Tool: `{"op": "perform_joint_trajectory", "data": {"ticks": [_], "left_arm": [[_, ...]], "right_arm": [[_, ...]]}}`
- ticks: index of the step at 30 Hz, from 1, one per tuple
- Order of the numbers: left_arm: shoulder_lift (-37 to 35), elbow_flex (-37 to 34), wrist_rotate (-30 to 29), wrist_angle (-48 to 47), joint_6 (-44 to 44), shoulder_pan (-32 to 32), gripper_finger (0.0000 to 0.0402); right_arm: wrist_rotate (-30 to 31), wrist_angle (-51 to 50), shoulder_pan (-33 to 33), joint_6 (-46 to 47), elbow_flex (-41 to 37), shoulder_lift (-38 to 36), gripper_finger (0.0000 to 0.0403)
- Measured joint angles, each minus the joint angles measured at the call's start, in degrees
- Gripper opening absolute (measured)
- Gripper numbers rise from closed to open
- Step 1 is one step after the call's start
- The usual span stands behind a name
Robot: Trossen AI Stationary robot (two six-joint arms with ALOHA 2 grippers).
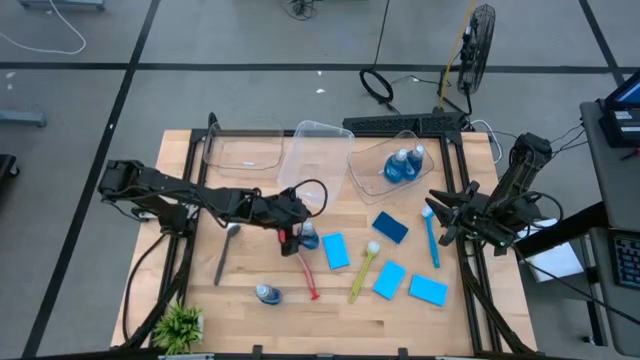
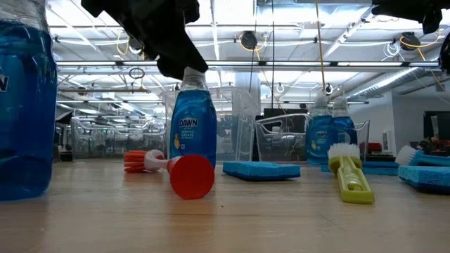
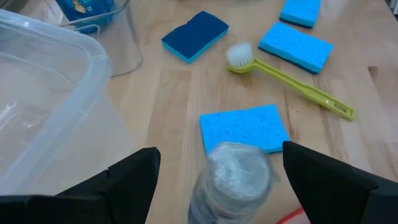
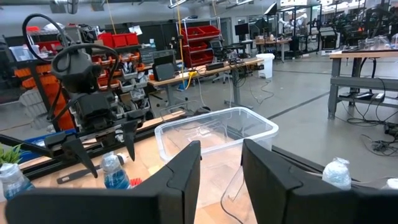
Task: Pick & Place Kitchen Sink Supplies
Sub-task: Put the blue dish soap into the right transparent bin
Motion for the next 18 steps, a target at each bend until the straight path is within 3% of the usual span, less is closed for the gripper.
{"op": "perform_joint_trajectory", "data": {"ticks": [5, 18], "left_arm": [[0.0, 0.0, 0.1, 0.0, 0.0, 0.0, 0.0318], [0.0, 0.0, 1.5, -0.1, -0.3, 0.0, 0.0151]], "right_arm": [[0.0, 0.0, 0.0, 0.0, 0.0, 0.0, 0.0105], [0.0, 0.0, 0.0, 0.1, 0.0, 0.0, 0.0105]]}}
